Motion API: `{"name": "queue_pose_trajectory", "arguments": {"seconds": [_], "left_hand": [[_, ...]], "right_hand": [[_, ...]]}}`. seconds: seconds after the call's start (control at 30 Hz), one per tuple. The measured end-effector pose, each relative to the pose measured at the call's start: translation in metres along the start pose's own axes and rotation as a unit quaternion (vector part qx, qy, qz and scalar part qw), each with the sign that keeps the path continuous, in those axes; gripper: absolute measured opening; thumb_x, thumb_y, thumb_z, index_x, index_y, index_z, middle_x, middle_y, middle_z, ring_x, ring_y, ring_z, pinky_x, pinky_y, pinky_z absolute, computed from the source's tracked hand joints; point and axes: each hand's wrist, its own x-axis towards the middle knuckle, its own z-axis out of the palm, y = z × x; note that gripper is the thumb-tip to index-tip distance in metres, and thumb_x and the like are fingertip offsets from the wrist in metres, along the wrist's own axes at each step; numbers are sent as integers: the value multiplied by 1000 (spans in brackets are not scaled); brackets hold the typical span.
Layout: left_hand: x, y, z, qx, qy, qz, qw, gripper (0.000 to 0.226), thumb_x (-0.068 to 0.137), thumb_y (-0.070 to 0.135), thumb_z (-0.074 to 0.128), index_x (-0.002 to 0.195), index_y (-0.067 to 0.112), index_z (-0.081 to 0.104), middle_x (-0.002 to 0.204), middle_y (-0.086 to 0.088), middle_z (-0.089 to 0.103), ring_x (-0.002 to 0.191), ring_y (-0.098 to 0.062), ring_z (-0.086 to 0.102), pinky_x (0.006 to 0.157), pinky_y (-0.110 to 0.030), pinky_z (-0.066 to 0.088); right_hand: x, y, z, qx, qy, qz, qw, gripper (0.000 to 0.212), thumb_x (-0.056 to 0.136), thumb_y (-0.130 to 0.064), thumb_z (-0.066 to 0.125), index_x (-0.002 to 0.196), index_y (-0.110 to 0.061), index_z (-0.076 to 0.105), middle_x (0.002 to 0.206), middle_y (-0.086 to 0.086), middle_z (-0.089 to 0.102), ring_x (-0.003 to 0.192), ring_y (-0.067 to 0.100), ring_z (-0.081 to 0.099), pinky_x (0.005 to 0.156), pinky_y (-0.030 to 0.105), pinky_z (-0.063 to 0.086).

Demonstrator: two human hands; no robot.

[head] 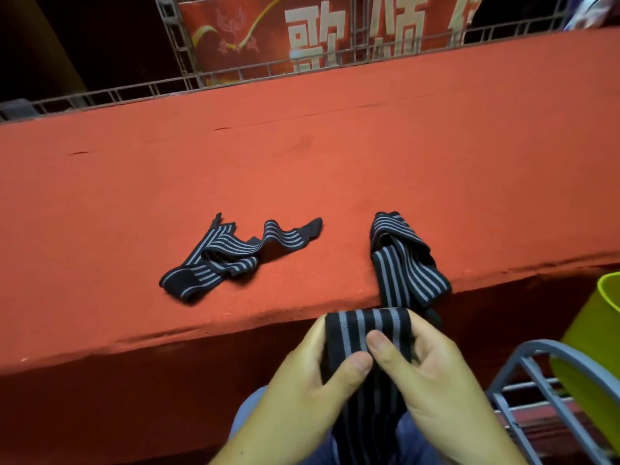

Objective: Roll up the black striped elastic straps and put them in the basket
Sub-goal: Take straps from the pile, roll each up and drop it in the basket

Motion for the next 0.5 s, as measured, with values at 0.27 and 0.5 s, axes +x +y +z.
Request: {"name": "queue_pose_trajectory", "arguments": {"seconds": [0.27,0.5], "left_hand": [[5,4,6,-11,87,-3,996,20,94,14,73,112,22,74,109,9,78,105,-7,72,89,-23,56],[6,4,6,-93,94,1,991,23,89,18,71,112,13,73,108,0,78,102,-13,74,84,-21,55]], "right_hand": [[-2,2,-10,26,3,40,999,20,84,-24,76,103,-24,79,105,9,81,102,19,78,84,24,59],[-8,5,-9,-22,0,50,999,24,90,-36,70,111,-28,79,108,1,81,106,18,77,94,40,60]]}}
